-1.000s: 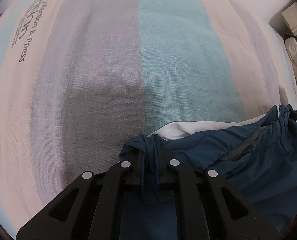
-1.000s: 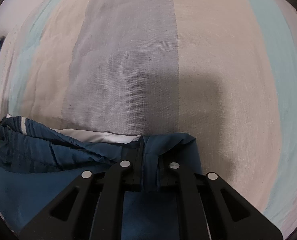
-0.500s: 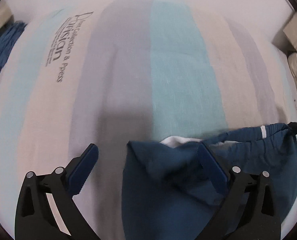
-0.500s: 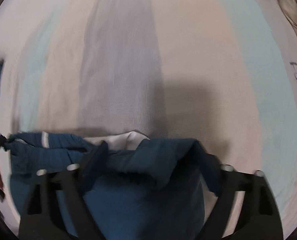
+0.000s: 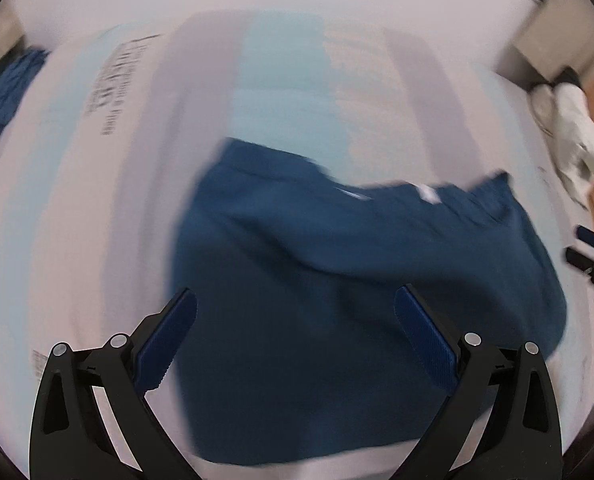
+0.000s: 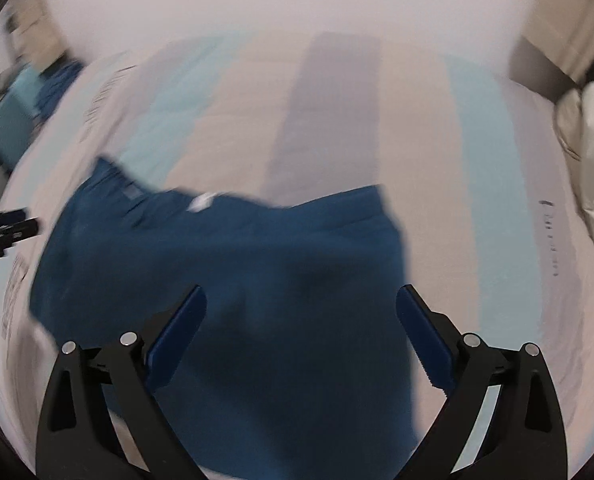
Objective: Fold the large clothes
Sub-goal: 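Lay the hem down on the jacket and open both tools, then move both open tools over the folded blue bundle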
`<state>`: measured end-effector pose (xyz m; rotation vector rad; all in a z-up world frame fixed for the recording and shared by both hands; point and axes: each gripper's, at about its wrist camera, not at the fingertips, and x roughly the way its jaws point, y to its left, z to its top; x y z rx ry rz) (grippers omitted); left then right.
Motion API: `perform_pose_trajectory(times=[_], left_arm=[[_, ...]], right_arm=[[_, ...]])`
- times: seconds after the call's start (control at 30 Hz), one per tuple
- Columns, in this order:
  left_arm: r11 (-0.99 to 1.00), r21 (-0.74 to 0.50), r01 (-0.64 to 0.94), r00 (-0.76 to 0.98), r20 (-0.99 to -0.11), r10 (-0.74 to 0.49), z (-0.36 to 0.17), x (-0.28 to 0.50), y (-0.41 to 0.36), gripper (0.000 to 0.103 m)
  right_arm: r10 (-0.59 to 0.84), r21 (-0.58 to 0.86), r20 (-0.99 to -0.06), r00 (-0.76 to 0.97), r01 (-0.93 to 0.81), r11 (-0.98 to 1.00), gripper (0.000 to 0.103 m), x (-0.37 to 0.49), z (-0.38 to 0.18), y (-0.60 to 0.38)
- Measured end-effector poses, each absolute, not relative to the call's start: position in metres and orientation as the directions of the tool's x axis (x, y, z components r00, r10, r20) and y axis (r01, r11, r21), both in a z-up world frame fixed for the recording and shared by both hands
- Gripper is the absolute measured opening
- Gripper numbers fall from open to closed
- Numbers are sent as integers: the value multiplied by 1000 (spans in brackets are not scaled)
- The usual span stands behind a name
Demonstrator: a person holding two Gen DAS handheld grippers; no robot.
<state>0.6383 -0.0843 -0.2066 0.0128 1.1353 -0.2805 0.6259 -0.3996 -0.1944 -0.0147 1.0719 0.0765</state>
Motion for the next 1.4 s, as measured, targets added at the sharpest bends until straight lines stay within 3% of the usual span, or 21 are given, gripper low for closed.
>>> perform_pose_trajectory(times=[0.17,0.3,0.57,0.87,1.2,1.4], left_arm=[[943,-142,301,402,-878,-261,-222,623,-143,97],[945,-102,311,375,-900,-221,-257,642,-170,98],[945,-30,326,327,-934,-143,-312,652,-175,98],[941,-18,337,336,-932,-138,-313,648,-174,98],[981,-32,192,334,-938,-96,-278,623,-32,97],[951,-291,104,195,-932,-306,-305,627,25,98]], right_arm=[[43,-33,-878,477,-149,988,92,610,-226,-357],[30,-26,-900,435,-121,992,92,619,-263,-361],[12,-37,-919,395,-115,993,94,634,-304,-369],[4,-35,-927,375,-95,995,96,643,-315,-368],[53,25,-918,393,-76,997,96,626,-262,-352],[55,36,-926,373,-57,998,96,617,-273,-331]])
